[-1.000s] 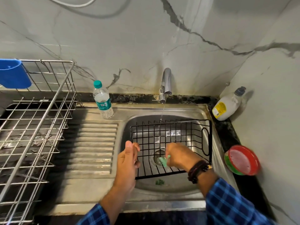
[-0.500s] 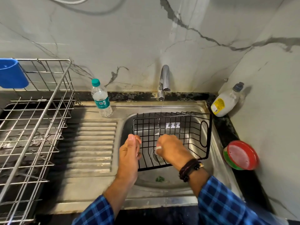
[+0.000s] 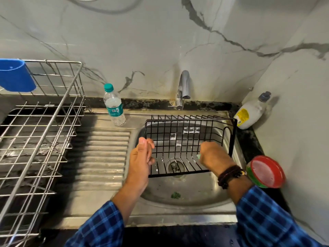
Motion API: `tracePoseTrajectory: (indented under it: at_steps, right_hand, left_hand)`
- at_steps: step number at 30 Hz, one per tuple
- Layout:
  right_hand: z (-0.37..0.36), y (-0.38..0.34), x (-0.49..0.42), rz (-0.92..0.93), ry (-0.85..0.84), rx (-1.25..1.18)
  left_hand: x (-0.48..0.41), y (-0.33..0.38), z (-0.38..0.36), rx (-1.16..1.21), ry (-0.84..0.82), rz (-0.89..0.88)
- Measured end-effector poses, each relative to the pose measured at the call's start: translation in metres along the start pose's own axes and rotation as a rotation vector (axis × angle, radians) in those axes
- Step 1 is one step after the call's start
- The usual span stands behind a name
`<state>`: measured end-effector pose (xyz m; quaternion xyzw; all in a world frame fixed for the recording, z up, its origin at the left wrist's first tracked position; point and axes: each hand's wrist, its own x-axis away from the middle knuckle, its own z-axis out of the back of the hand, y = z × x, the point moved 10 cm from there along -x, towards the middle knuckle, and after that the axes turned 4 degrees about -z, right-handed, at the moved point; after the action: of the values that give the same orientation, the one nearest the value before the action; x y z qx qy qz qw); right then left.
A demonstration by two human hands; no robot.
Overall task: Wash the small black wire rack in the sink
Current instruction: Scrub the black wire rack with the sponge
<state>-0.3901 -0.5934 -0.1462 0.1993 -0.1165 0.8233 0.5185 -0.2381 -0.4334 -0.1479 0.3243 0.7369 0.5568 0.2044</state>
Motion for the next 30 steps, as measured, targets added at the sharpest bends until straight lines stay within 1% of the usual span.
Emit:
tracePoseTrajectory:
  at_steps: [2,4,6,8,9,12,14,16,18,20,22,24,28,29,30]
  right_hand:
    - [-0.007,-0.008,0.002,0.011,-0.032,0.026]
    - [-0.014,-0.035,0.011,0.073,-0.056,-0.037]
    - [-0.025,-0.065,0.015,0.176,-0.093,-0.18]
    - [-0.02,-0.094,0.02,0.313,-0.07,-0.334]
    - [-0.018,-0.101,0.023,0.358,-0.046,-0.36]
    - [-0.011,-0.096,0.033,0.423,0.116,-0.297]
    - [-0.002,-0.076,0.034,0.395,0.23,-0.285]
    - [0.019,-0.053,0.03,0.321,0.346,-0.341]
    - [0.042,-0.04,0.023,0.257,0.459,-0.482]
    - [0.051,-0.055,0.02,0.304,0.446,-0.59]
    - [0.049,-0.087,0.025,0.43,0.4,-0.535]
    - [0.044,-0.107,0.026,0.51,0.405,-0.457]
    - [0.044,-0.105,0.021,0.495,0.432,-0.476]
    - [0.045,-0.102,0.021,0.489,0.422,-0.477]
    - [0.041,-0.101,0.022,0.499,0.369,-0.465]
  left_hand:
    - [0.001,-0.001,-0.001,-0.011,-0.022,-0.001]
    - [0.002,-0.002,-0.008,-0.046,-0.047,-0.015]
    - [0.006,-0.004,-0.015,-0.058,-0.075,-0.023]
    - [0.007,-0.004,-0.019,-0.048,-0.085,-0.013]
    - [0.007,-0.004,-0.02,-0.043,-0.082,-0.006]
    - [0.004,-0.006,-0.013,-0.015,-0.026,0.024]
    - [0.003,-0.007,-0.004,0.006,0.022,0.046]
    - [0.001,-0.008,0.003,0.04,0.056,0.075]
    - [0.001,-0.012,0.006,0.089,0.078,0.13]
    - [0.003,-0.014,0.006,0.129,0.083,0.165]
    - [0.006,-0.015,0.002,0.123,0.069,0.175]
    - [0.009,-0.015,-0.004,0.097,0.044,0.17]
    - [0.009,-0.014,0.0,0.033,0.037,0.164]
    - [0.01,-0.015,0.002,0.028,0.039,0.17]
    - [0.01,-0.018,0.004,0.033,0.047,0.184]
